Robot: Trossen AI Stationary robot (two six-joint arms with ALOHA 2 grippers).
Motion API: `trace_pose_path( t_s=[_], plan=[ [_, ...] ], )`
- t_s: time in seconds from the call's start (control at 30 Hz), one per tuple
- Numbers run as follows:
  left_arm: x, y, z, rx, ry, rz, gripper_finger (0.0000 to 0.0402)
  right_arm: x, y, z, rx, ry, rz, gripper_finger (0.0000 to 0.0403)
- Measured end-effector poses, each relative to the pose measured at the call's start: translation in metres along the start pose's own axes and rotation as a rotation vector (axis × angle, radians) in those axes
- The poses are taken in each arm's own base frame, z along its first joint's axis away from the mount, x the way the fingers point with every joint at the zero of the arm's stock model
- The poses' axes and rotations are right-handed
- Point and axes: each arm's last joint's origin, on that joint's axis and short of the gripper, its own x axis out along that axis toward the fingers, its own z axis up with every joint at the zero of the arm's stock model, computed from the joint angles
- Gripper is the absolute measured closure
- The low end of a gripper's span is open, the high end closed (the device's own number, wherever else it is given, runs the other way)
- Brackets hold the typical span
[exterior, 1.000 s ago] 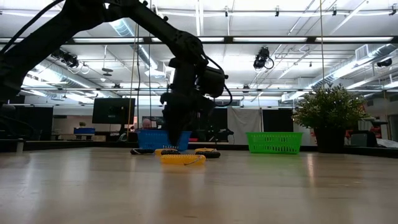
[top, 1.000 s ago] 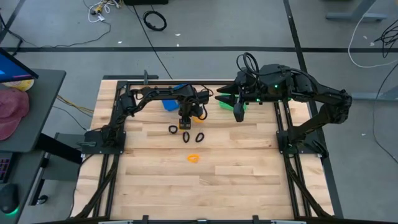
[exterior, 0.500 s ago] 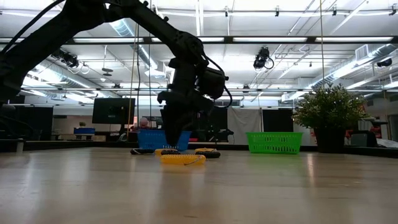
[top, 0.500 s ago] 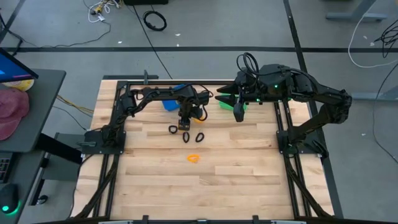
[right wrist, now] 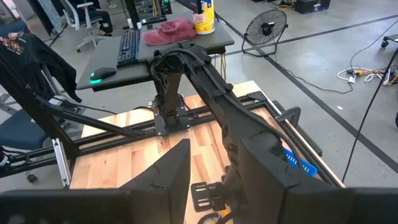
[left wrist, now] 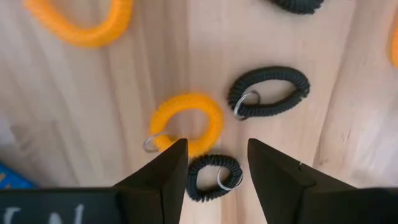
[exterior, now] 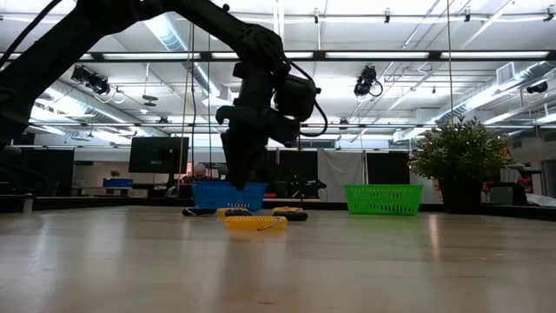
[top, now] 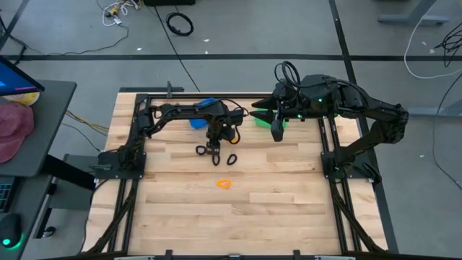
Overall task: Sort spring keychains
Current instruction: Put the yellow spring keychain into the blue bin
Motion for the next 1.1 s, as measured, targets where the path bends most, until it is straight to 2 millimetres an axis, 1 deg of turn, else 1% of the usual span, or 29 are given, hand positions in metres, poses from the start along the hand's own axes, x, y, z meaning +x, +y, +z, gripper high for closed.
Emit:
trace_pose_path(
  t_s=[0.17,0.37,0.47,0.6,0.73,0.83,0.93,1.03,1.1],
  plan=[
    [0.003,-0.015,0.009,0.041,-0.021,0.009,0.0251,0.0,0.0,0.0,-0.001,0.004,0.0,0.0266],
    [-0.007,-0.033,0.013,0.063,-0.072,0.025,0.0296,0.0,0.0,0.0,-0.001,0.005,-0.001,0.0266],
    [-0.019,-0.035,0.013,0.045,-0.136,0.036,0.033,0.0,0.0,-0.001,-0.001,0.006,-0.001,0.0266],
    [-0.036,-0.034,0.011,0.036,-0.225,0.053,0.0389,0.0,0.0,-0.001,-0.001,0.007,-0.001,0.0266],
    [-0.053,-0.034,0.006,0.038,-0.333,0.063,0.0396,0.0,0.0,-0.001,0.004,0.007,-0.001,0.0266],
    [-0.052,-0.039,-0.006,0.013,-0.438,0.064,0.0398,0.0,0.0,-0.001,0.008,0.007,-0.001,0.0266],
    [-0.05,-0.045,-0.027,-0.02,-0.54,0.098,0.0399,0.0,0.0,-0.001,0.008,0.007,0.0,0.0266],
    [-0.05,-0.052,-0.043,-0.018,-0.56,0.157,0.0399,0.0,0.0,-0.001,0.004,0.006,0.0,0.0266],
    [-0.053,-0.056,-0.048,0.037,-0.53,0.187,0.0395,0.0,0.0,0.0,-0.001,-0.002,0.002,0.0266]
  ],
)
